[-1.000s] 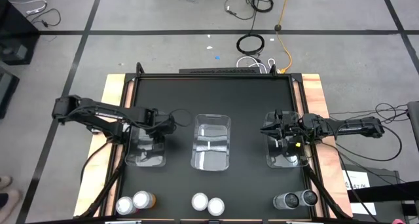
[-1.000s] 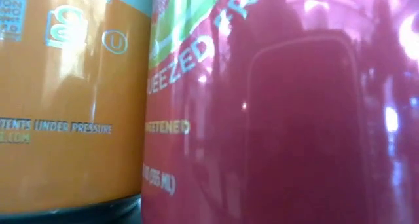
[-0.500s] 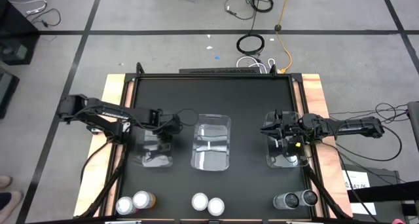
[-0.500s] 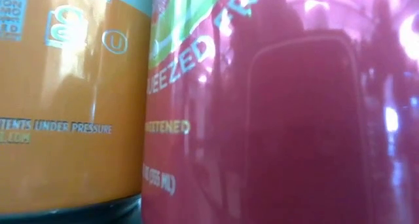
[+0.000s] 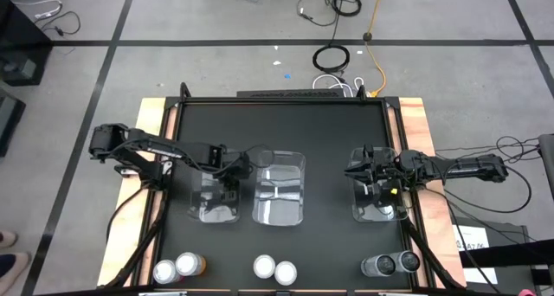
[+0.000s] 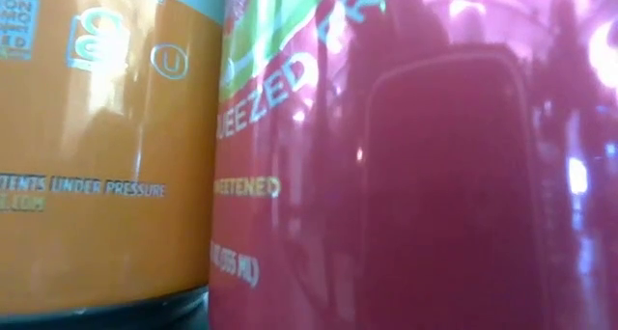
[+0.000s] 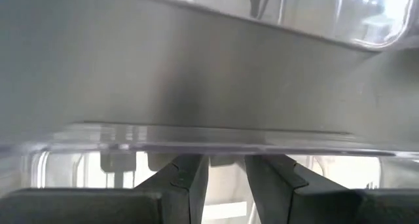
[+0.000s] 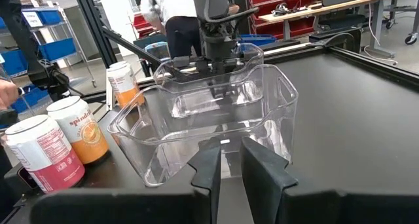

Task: Sort soda cans
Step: Move the left transparent bin to the center of the table

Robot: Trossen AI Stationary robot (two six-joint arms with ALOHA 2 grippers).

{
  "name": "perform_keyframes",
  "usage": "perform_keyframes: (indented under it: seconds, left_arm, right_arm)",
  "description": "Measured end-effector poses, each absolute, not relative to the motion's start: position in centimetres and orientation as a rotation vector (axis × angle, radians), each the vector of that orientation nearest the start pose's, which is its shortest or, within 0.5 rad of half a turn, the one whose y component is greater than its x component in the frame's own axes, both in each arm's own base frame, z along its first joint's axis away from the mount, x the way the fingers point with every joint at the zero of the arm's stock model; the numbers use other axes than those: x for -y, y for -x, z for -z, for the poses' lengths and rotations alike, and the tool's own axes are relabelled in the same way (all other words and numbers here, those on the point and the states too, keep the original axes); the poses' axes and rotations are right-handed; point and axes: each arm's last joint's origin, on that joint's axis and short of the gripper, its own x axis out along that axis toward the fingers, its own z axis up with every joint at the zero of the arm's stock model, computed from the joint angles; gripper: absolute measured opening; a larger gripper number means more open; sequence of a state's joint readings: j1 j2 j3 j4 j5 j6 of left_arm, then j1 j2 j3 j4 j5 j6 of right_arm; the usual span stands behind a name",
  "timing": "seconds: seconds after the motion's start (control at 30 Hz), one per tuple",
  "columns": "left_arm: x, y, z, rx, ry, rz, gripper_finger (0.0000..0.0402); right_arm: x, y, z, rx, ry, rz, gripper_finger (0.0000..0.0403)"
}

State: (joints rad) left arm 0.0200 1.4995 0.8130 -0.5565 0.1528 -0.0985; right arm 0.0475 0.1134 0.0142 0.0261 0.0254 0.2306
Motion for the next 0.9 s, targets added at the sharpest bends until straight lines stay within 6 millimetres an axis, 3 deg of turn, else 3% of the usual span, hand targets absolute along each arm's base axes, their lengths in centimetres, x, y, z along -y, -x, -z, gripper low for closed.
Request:
perform_keyframes:
  seconds: [0.9]
  left_arm:
    - [1.1,-31.3,-17.7,-1.181,0.117,0.129,0.0109]
  right_arm:
    - [-0.4,-10.4,-16.2,-0.075,-0.228,-0.014,0.005]
